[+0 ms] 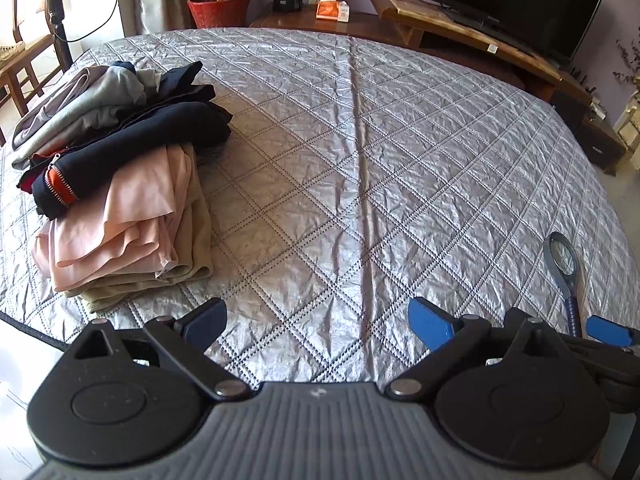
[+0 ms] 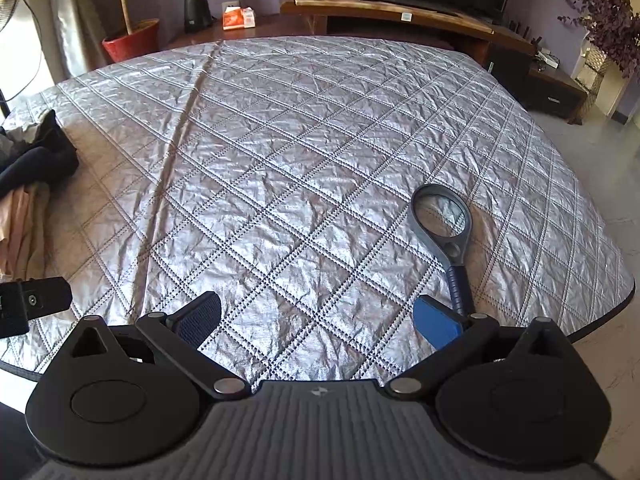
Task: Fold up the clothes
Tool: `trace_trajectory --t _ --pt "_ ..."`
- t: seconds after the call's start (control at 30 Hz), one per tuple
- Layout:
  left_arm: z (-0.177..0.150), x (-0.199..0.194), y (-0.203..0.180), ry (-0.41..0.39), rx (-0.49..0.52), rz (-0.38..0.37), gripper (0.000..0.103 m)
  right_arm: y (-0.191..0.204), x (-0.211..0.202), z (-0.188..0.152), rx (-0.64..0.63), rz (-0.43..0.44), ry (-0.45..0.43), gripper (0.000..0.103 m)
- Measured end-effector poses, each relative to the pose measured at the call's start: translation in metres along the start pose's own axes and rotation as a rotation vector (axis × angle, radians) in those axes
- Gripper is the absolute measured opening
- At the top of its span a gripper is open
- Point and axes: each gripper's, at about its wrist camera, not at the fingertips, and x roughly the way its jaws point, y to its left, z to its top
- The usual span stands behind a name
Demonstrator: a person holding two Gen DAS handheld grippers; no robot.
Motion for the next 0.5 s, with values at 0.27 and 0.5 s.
trace_trajectory --t 0.27,0.5 --pt "-0.007 -0.018 0.005 -0.022 0.018 -0.008 0.097 -0.002 -0.01 -0.007 0.013 0.004 0.0 0.103" --pt "-0.03 -0.047 -0.009 -0.05 0.035 -0.035 0.098 -0.003 -0.027 -0.023 0.015 0.023 0.002 0.103"
